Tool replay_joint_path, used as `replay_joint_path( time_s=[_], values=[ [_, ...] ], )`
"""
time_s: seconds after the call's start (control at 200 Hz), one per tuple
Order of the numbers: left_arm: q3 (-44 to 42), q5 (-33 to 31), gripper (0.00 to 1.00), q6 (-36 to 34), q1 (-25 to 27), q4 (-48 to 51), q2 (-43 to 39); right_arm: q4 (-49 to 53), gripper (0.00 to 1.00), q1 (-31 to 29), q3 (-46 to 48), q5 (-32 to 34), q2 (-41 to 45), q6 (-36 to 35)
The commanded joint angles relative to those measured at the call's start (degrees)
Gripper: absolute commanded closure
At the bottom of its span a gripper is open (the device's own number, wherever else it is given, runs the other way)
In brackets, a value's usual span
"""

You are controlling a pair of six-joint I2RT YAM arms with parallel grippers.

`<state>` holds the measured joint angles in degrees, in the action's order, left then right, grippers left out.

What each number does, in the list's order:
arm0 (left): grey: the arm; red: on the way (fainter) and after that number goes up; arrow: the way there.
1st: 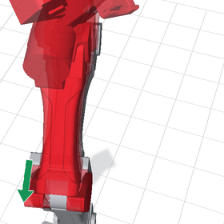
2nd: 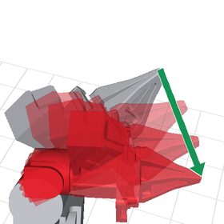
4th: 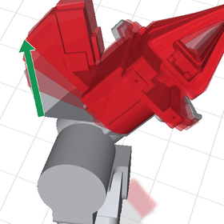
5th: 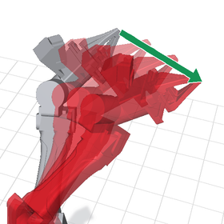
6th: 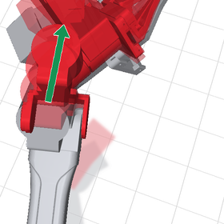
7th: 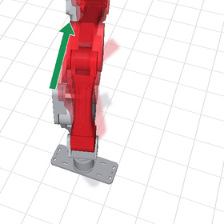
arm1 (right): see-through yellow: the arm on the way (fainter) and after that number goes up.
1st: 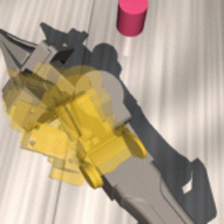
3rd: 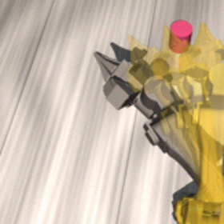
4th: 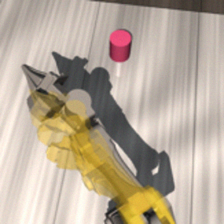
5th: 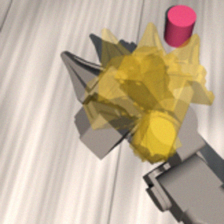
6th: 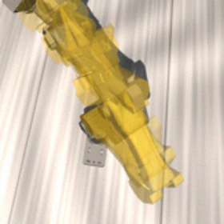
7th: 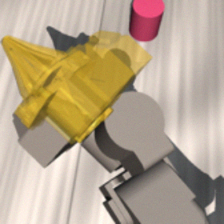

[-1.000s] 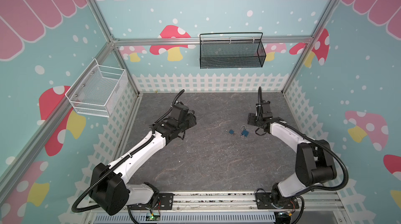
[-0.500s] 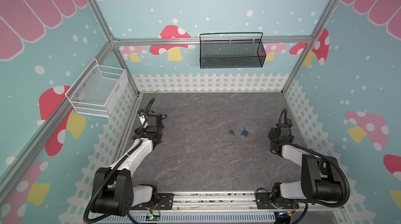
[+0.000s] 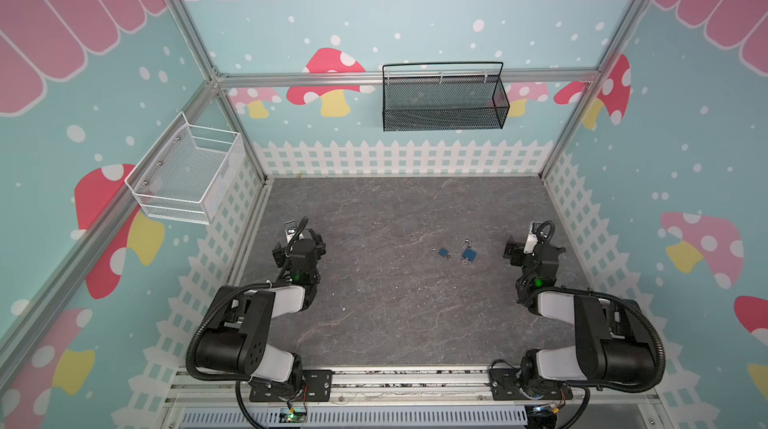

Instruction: Unlock with the key

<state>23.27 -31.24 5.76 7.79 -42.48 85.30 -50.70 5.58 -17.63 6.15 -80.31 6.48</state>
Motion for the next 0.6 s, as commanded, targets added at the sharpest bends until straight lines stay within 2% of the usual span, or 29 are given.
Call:
replay_joint_path(
  time_s=[0.0,0.055,0.115,0.19,0.23,0.28,0.33,0.375,0.445,0.595],
  values=[
    [-0.59,6.1,0.0,-4.33,-0.36,-6.19,-0.18,-10.42,0.02,-0.39,1.23,-10.46,-1.57,-3.7],
    [-2.13,9.76,0.0,-5.96,-0.54,-9.6,0.34,-18.65,0.02,-0.83,3.84,-14.36,-4.7,-5.72],
    [-4.04,12.54,0.0,-5.76,-1.14,-12.37,0.24,-27.04,0.02,-2.19,6.69,-13.52,-7.44,-7.01],
    [-5.84,14.53,0.0,-7.73,-0.85,-22.09,4.65,-20.69,0.02,-2.46,4.42,-11.97,-6.91,-6.9],
    [-4.41,14.41,0.0,-6.53,-1.01,-16.2,3.17,-23.29,0.02,-2.5,5.05,-11.79,-7.45,-6.67],
    [-0.76,13.44,0.0,-3.28,-3.01,-7.26,2.38,-20.75,0.02,-2.51,4.63,-11.03,-6.6,-6.66],
    [-1.02,15.22,0.0,-1.83,-5.2,-9.62,3.37,-22.73,0.02,-2.57,4.99,-11.07,-7.19,-6.6],
    [-0.46,15.29,0.0,-1.22,-5.15,-6.45,2.22,-22.16,0.02,-2.63,5.08,-11.01,-6.75,-6.71],
    [-1.55,14.54,0.0,-1.98,-4.89,-10.33,3.15,-22.12,0.02,-2.77,5.14,-10.99,-6.73,-6.71],
    [-1.32,13.64,0.0,-1.66,-4.67,-9.24,2.74,-22.12,0.02,-2.77,5.13,-10.97,-6.67,-6.69]
  ],
)
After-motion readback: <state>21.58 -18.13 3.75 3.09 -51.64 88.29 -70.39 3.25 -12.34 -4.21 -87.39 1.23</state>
